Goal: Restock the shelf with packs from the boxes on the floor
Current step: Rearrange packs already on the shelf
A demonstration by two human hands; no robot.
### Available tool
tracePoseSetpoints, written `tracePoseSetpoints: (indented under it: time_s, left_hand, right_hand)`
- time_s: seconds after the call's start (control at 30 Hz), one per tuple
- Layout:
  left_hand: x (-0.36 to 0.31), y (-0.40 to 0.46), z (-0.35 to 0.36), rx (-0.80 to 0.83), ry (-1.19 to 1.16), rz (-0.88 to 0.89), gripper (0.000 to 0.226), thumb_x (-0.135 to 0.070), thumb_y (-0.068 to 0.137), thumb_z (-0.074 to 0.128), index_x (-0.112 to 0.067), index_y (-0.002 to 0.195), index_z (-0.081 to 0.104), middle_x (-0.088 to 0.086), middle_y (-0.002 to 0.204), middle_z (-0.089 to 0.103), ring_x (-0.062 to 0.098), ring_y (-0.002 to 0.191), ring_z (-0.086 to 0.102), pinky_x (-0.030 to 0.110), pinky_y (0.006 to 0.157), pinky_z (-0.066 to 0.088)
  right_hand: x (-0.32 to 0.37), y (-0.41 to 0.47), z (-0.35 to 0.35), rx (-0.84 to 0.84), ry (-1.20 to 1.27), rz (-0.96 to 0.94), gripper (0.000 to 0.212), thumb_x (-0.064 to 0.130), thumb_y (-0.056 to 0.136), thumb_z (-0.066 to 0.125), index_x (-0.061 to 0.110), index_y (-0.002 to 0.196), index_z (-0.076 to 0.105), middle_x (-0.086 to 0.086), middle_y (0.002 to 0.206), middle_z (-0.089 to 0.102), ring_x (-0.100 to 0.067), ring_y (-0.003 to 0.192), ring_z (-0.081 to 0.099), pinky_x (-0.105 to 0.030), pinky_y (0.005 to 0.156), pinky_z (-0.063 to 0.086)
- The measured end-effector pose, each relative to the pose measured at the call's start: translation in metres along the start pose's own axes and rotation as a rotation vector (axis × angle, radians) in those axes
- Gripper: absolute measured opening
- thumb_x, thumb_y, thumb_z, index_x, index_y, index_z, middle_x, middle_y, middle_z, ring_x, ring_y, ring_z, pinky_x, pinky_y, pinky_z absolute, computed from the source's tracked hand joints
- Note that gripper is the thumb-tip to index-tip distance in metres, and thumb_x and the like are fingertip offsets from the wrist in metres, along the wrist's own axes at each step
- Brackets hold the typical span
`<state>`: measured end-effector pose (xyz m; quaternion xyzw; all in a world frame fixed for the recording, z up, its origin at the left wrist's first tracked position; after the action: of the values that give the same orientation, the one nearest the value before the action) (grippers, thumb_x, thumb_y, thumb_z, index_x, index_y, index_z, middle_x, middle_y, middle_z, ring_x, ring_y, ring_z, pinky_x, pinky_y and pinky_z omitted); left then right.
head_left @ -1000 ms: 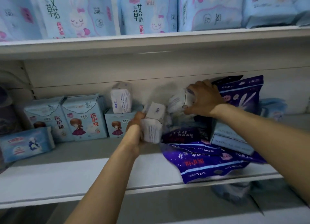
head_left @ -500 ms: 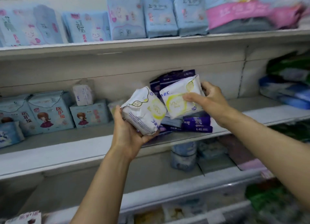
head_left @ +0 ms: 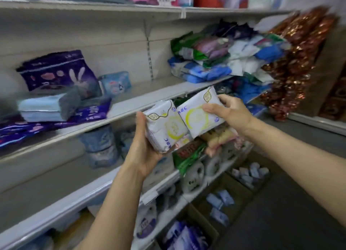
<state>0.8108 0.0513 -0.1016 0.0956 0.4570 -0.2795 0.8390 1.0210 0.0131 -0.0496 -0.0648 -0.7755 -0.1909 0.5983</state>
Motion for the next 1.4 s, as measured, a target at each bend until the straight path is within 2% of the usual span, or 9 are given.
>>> tracePoseSetpoints:
  time_s: [0.17, 0.27, 0.4, 0.63, 0.77, 0.9, 1.0, 1.2, 1.4]
  left_hand:
    - [0.068, 0.043, 0.042, 0.039, 0.073, -0.065, 0.064, -0.054, 0.066, 0.068, -0.023, 0.121, 0.065, 0.005, 0.121, 0.071, 0.021, 0.103, 0.071, 0.037, 0.079, 0.060]
    - [0.100, 0.067, 0.056, 0.063, 0.133, -0.121, 0.045, -0.045, 0.070, 0.066, -0.024, 0.110, 0.067, 0.002, 0.103, 0.076, 0.017, 0.084, 0.074, 0.031, 0.063, 0.060]
    - [0.131, 0.116, 0.067, 0.042, 0.254, -0.165, 0.051, -0.045, 0.068, 0.069, -0.025, 0.115, 0.065, 0.004, 0.101, 0.076, 0.016, 0.079, 0.073, 0.028, 0.056, 0.057]
    - [0.158, 0.227, 0.104, 0.065, 0.287, -0.263, 0.060, -0.054, 0.067, 0.068, -0.024, 0.119, 0.066, 0.004, 0.106, 0.075, 0.016, 0.081, 0.072, 0.027, 0.058, 0.057]
    - [0.165, 0.303, 0.137, 0.090, 0.240, -0.287, 0.041, -0.045, 0.078, 0.065, -0.023, 0.111, 0.068, 0.006, 0.104, 0.076, 0.019, 0.084, 0.074, 0.029, 0.062, 0.060]
    - [0.184, 0.373, 0.169, 0.147, 0.194, -0.330, 0.062, -0.044, 0.074, 0.072, -0.018, 0.129, 0.062, 0.011, 0.118, 0.071, 0.028, 0.108, 0.069, 0.044, 0.092, 0.056]
    - [0.209, 0.415, 0.192, 0.160, 0.275, -0.359, 0.068, -0.050, 0.068, 0.072, -0.022, 0.128, 0.062, 0.007, 0.115, 0.072, 0.023, 0.101, 0.071, 0.034, 0.069, 0.059]
    - [0.266, 0.474, 0.228, 0.158, 0.379, -0.456, 0.055, -0.055, 0.077, 0.066, -0.026, 0.124, 0.064, 0.001, 0.109, 0.075, 0.020, 0.094, 0.073, 0.030, 0.061, 0.059]
    - [0.337, 0.534, 0.254, 0.052, 0.413, -0.556, 0.046, -0.059, 0.079, 0.065, -0.028, 0.112, 0.067, -0.001, 0.100, 0.077, 0.016, 0.089, 0.073, 0.032, 0.068, 0.057]
  right_hand:
    - [-0.054, -0.015, -0.078, -0.111, 0.019, 0.119, 0.027, 0.029, 0.081, 0.074, 0.015, 0.102, 0.064, -0.006, 0.098, 0.073, -0.019, 0.079, 0.071, -0.030, 0.066, 0.057]
    - [-0.085, -0.014, -0.107, -0.149, 0.009, 0.179, 0.037, 0.034, 0.076, 0.076, 0.015, 0.105, 0.065, -0.007, 0.100, 0.073, -0.016, 0.079, 0.070, -0.029, 0.067, 0.055]
    - [-0.117, 0.007, -0.141, -0.194, 0.009, 0.222, 0.022, 0.031, 0.080, 0.074, 0.021, 0.097, 0.065, -0.008, 0.109, 0.066, -0.010, 0.074, 0.069, -0.017, 0.056, 0.050]
    - [-0.154, 0.080, -0.204, -0.245, 0.042, 0.268, 0.020, 0.026, 0.082, 0.073, 0.017, 0.097, 0.064, 0.003, 0.075, 0.072, -0.007, 0.058, 0.067, -0.019, 0.046, 0.048]
    - [-0.175, 0.137, -0.246, -0.283, 0.040, 0.313, 0.024, 0.029, 0.082, 0.073, 0.017, 0.099, 0.063, 0.001, 0.080, 0.072, -0.005, 0.060, 0.067, -0.017, 0.050, 0.048]
    - [-0.196, 0.175, -0.290, -0.330, 0.035, 0.342, 0.025, 0.032, 0.082, 0.073, 0.018, 0.099, 0.062, 0.001, 0.080, 0.072, -0.006, 0.061, 0.067, -0.020, 0.051, 0.050]
    - [-0.217, 0.192, -0.328, -0.383, 0.012, 0.371, 0.022, 0.031, 0.083, 0.072, 0.018, 0.097, 0.061, 0.002, 0.078, 0.072, -0.006, 0.062, 0.067, -0.022, 0.054, 0.052]
    - [-0.272, 0.222, -0.394, -0.440, -0.020, 0.431, 0.022, 0.030, 0.083, 0.072, 0.020, 0.099, 0.061, -0.003, 0.087, 0.072, -0.017, 0.076, 0.066, -0.039, 0.074, 0.055]
    - [-0.343, 0.270, -0.456, -0.358, -0.040, 0.523, 0.023, 0.032, 0.083, 0.073, 0.020, 0.099, 0.062, 0.000, 0.084, 0.071, -0.016, 0.076, 0.066, -0.034, 0.070, 0.054]
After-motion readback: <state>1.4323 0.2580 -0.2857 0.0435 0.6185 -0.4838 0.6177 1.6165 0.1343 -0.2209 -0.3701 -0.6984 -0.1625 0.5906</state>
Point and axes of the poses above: each hand's wrist, its own y-axis towards the middle knuckle, its own z-axis out of the palm, x = y × z, the point moved 6 cm from there along y, towards the middle knuckle
